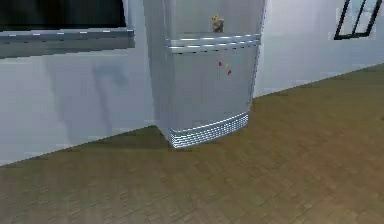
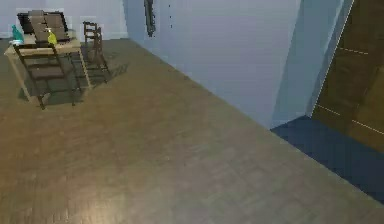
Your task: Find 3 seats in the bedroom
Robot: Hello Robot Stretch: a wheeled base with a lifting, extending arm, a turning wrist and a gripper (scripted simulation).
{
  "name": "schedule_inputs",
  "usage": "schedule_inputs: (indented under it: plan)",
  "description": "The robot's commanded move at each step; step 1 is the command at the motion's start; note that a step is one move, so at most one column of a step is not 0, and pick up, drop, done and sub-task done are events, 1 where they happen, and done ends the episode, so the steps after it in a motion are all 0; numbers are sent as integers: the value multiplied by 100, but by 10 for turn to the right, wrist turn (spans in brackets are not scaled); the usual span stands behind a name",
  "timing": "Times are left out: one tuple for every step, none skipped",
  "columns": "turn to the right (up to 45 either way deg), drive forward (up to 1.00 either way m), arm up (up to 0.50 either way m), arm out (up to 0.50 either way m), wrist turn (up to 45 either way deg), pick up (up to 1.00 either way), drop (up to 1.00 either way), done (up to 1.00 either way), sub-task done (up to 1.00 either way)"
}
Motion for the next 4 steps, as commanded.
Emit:
schedule_inputs:
  plan:
    - [450,0,0,0,0,0,0,0,0]
    - [450,0,0,0,0,0,0,0,0]
    - [450,0,0,0,0,0,0,0,0]
    - [210,0,0,0,0,0,0,0,0]
